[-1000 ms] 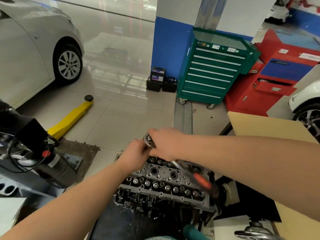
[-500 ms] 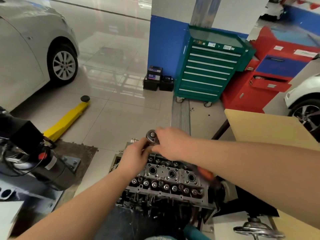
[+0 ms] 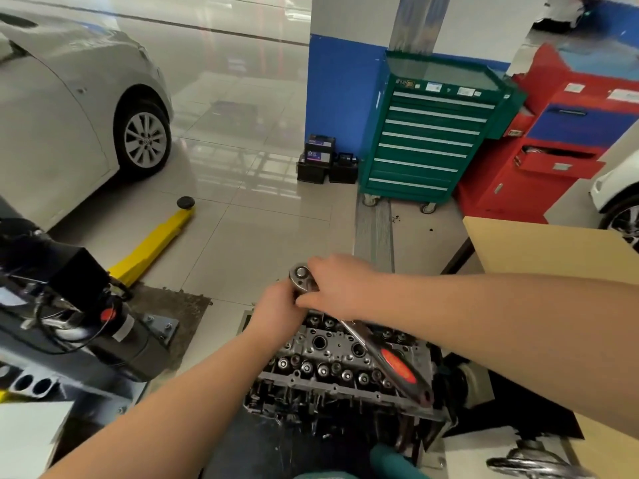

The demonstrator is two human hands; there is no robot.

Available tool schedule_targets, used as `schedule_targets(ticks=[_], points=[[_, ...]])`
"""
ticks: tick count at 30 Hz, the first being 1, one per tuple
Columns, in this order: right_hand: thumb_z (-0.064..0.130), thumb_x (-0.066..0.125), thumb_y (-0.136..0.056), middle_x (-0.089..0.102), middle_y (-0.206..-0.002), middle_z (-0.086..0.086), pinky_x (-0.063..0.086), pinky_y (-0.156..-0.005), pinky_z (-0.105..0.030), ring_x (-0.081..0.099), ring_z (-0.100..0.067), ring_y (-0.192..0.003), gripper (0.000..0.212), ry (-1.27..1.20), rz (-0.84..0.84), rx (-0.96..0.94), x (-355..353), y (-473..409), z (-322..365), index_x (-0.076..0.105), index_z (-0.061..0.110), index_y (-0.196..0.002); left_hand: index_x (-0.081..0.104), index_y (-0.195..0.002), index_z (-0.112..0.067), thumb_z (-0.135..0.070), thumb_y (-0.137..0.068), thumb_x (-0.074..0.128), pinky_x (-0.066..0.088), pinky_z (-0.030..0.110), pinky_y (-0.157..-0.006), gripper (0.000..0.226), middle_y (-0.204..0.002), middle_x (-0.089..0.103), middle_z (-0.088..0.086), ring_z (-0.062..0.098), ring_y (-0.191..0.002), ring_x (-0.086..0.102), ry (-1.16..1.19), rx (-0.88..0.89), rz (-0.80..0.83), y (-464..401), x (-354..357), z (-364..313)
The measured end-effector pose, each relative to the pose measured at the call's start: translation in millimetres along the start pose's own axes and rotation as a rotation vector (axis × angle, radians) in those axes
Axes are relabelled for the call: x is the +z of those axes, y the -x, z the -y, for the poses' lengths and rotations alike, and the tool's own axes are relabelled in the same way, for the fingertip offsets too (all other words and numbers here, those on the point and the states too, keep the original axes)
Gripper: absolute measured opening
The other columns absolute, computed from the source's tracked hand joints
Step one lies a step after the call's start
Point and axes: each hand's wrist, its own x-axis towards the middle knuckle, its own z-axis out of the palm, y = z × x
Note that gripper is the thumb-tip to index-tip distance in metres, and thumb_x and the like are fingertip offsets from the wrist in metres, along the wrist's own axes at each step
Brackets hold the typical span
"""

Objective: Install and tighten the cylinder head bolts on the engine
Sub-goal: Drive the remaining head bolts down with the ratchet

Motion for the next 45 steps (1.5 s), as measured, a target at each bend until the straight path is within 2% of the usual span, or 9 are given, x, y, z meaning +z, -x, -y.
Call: schedule_targets(ticks=[5,8,16,22,26,31,35,41,45], points=[[0.028,0.07,-0.093,0.052,-0.082,0.013,0.038,-0.059,-0.033,0.054,-0.02,-0.084,0.03,0.181,0.129,-0.231,-36.9,-14.8,-13.2,0.056,0.03,-0.12,0.049,-0.063,-0.03,-0.025,-0.099,0.067,0.031,0.017,-0.046,0.041,-0.052,0.051,-0.01,0.004,-0.048,0.05,0.03,0.068,0.018,-3.5,-0.4,-4.6],[0.011,0.058,-0.097,0.063,-0.096,0.006,0.049,-0.074,-0.04,0.057,-0.024,-0.094,0.046,0.371,0.173,-0.411,-53.7,-13.5,-28.3,0.053,0.035,-0.136,0.056,-0.081,-0.032,-0.027,-0.101,0.065,0.046,0.029,-0.062,0.023,-0.071,0.065,-0.009,0.008,-0.067,0.063,-0.051,0.17,0.124,-4.9,-0.5,-10.7],[0.052,0.073,-0.088,0.061,-0.08,0.0,0.041,-0.051,-0.031,0.059,-0.018,-0.069,0.038,0.002,0.09,0.12,-11.8,0.2,-17.6,0.063,0.016,-0.093,0.071,-0.105,-0.023,-0.01,-0.095,0.072,0.042,0.006,-0.069,0.016,-0.086,0.064,-0.026,0.01,-0.085,0.068,0.076,0.154,-0.042,-5.6,3.9,-4.3],[0.016,0.06,-0.097,0.059,-0.085,0.007,0.049,-0.067,-0.038,0.061,-0.023,-0.085,0.026,0.266,0.114,-0.246,-43.0,-5.7,-28.0,0.055,0.03,-0.119,0.062,-0.1,-0.039,-0.011,-0.097,0.072,0.044,0.006,-0.072,0.03,-0.088,0.07,-0.019,-0.005,-0.084,0.067,0.093,0.252,0.06,-4.7,-7.0,0.4],[0.022,0.061,-0.098,0.055,-0.081,0.009,0.047,-0.069,-0.039,0.059,-0.022,-0.083,0.029,0.305,0.104,-0.322,-49.6,-10.7,-23.7,0.057,0.028,-0.126,0.067,-0.117,-0.031,-0.02,-0.098,0.072,0.055,0.025,-0.086,0.022,-0.104,0.074,-0.012,0.006,-0.097,0.07,0.134,0.215,0.039,0.5,-1.7,5.7],[0.056,0.074,-0.084,0.057,-0.075,0.004,0.045,-0.053,-0.032,0.058,-0.018,-0.068,0.041,0.055,0.052,0.031,-11.8,3.9,-7.1,0.061,0.018,-0.091,0.075,-0.096,-0.03,0.0,-0.082,0.078,0.06,0.034,-0.08,0.034,-0.092,0.073,-0.017,0.011,-0.091,0.072,0.203,0.113,-0.086,1.6,9.2,7.6],[0.053,0.073,-0.085,0.063,-0.081,0.002,0.041,-0.05,-0.031,0.06,-0.02,-0.069,0.038,0.03,0.058,0.07,-8.5,12.7,0.5,0.062,0.017,-0.093,0.068,-0.079,-0.048,-0.006,-0.082,0.078,0.051,0.02,-0.061,0.044,-0.079,0.072,-0.019,0.002,-0.075,0.068,0.238,0.088,-0.131,6.4,16.2,14.7],[0.011,0.059,-0.094,0.058,-0.087,0.004,0.045,-0.067,-0.037,0.059,-0.024,-0.086,0.028,0.297,0.125,-0.311,-43.1,-6.3,-12.7,0.057,0.026,-0.118,0.073,-0.097,-0.023,-0.021,-0.089,0.083,0.061,0.047,-0.082,0.013,-0.089,0.075,-0.008,0.015,-0.086,0.072,0.147,0.175,0.016,-3.5,6.6,23.5],[0.032,0.074,-0.089,0.052,-0.077,0.008,0.034,-0.052,-0.03,0.049,-0.013,-0.067,0.025,0.228,0.022,-0.189,-35.0,-10.3,-8.1,0.058,0.021,-0.105,0.072,-0.105,-0.034,-0.02,-0.094,0.077,0.061,0.043,-0.091,0.018,-0.099,0.078,-0.013,0.008,-0.098,0.073,0.233,0.17,0.028,-2.7,-0.1,29.7]])
